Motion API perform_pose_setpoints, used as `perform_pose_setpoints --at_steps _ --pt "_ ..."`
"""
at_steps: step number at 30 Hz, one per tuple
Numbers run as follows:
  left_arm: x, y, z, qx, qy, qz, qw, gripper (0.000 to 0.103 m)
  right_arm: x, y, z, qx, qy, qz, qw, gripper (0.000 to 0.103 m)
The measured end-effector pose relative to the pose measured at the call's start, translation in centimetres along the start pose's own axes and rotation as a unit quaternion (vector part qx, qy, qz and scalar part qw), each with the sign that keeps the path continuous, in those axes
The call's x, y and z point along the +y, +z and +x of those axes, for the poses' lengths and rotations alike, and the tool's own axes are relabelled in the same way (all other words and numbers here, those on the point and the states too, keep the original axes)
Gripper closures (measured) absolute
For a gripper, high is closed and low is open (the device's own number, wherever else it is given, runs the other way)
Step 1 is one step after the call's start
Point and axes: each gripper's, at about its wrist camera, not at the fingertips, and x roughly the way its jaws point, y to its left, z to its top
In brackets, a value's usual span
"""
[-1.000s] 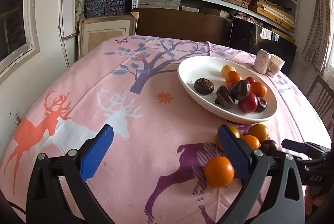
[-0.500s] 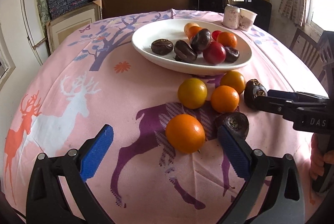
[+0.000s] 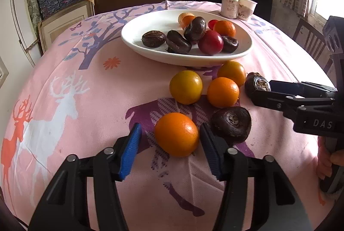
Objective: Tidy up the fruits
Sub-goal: 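Grasp an orange with the left tool while the right tool grasps a dark brown fruit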
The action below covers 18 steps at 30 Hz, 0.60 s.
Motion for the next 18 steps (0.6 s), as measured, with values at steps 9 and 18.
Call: perform_pose_setpoints --at_steps 9,18 --pt "0.4 0.0 -0.4 -0.013 -0.012 -0.015 0.9997 0.063 0.4 -0.1 -0.8 -0.012 0.005 -0.018 1.0 0.063" --pt "1.2 3.3 -2.2 -0.065 -0.009 -0.024 0.9975 0.064 -2.2 1.3 -4.6 -0.078 0.055 0.041 0.995 0.063"
